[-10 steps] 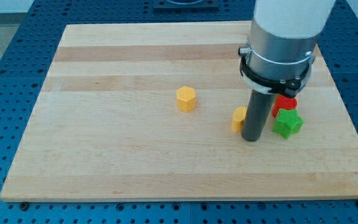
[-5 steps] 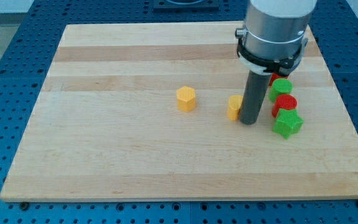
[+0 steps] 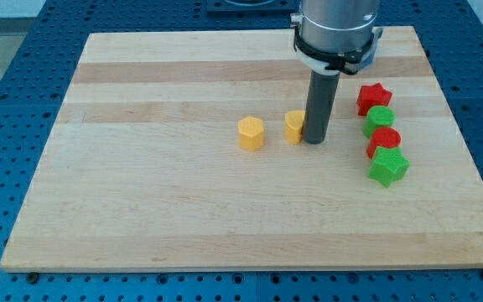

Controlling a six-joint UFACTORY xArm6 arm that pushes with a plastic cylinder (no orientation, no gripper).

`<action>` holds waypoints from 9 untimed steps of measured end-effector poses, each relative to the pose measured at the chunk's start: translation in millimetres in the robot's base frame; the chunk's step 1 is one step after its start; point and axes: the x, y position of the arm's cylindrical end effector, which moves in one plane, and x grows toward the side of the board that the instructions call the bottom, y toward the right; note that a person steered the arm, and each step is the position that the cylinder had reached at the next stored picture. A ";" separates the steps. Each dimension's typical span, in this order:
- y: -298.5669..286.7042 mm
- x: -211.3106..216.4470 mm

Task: Push yellow heart into yellow hexagon at center

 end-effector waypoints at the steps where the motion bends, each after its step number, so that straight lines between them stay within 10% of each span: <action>1: 0.0 -9.7; 9: -18.0 -18.9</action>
